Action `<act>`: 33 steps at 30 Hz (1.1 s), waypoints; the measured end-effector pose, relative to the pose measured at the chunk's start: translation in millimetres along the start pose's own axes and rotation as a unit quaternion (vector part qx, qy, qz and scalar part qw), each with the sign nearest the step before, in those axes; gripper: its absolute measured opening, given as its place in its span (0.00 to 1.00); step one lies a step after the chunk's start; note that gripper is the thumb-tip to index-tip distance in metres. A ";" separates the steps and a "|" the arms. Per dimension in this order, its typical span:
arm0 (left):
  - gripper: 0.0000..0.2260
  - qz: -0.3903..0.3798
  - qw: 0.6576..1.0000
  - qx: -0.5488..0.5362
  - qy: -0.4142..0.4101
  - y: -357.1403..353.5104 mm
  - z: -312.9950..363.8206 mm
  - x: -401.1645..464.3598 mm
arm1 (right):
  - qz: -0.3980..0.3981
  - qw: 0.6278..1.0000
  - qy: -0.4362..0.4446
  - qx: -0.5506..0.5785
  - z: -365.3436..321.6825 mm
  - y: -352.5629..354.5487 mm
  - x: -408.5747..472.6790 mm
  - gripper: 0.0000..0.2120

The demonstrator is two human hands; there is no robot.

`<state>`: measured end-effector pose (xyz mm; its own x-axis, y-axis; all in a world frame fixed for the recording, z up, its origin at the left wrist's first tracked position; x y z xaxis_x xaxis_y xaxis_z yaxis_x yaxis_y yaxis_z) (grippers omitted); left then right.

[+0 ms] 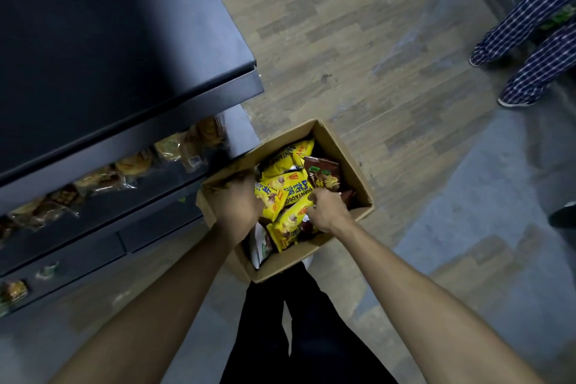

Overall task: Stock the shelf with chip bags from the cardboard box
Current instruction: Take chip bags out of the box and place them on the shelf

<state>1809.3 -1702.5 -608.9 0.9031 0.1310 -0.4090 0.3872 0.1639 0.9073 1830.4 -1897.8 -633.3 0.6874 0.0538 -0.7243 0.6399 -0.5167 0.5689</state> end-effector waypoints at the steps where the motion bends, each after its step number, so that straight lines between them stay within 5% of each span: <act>1: 0.23 -0.032 0.999 0.000 0.021 -6.7 4.1 1.2 | 0.011 1.000 0.001 0.003 -1.9 -1.2 2.1 0.15; 8: 0.29 -0.181 0.976 -0.035 0.113 -50.3 19.2 22.2 | 0.043 0.997 -0.031 0.055 -4.4 -13.1 24.1 0.14; 17: 0.27 -0.188 0.964 -0.066 0.175 -72.3 5.9 44.2 | 0.040 0.965 -0.176 0.193 -7.8 -41.4 68.5 0.18; 21: 0.30 -0.223 0.958 -0.069 0.168 -62.0 -2.3 39.6 | 0.008 0.942 -0.217 0.255 -22.7 -53.3 77.7 0.30; 26: 0.31 -0.174 0.969 -0.108 0.138 -56.7 -16.2 29.0 | 0.015 0.901 -0.271 0.338 -33.8 -79.2 92.0 0.40; 33: 0.27 -0.123 0.975 -0.132 0.129 -42.6 -31.7 13.8 | 0.064 0.898 -0.247 0.360 -42.2 -68.4 64.6 0.32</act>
<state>1799.4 -1676.6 -656.3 0.6990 0.2923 -0.6526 0.4939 0.4626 0.7362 1845.5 -1822.9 -702.6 0.3897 -0.3397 -0.8560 0.0567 -0.9189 0.3905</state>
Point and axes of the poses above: each hand's wrist, its own x-axis towards the middle knuckle, its own y-axis out of the back of the hand, z = x × y, the point moved 5 cm from there along x, towards the middle knuckle, and after that the axes turned 9 degrees about x, right-handed, at the moved point
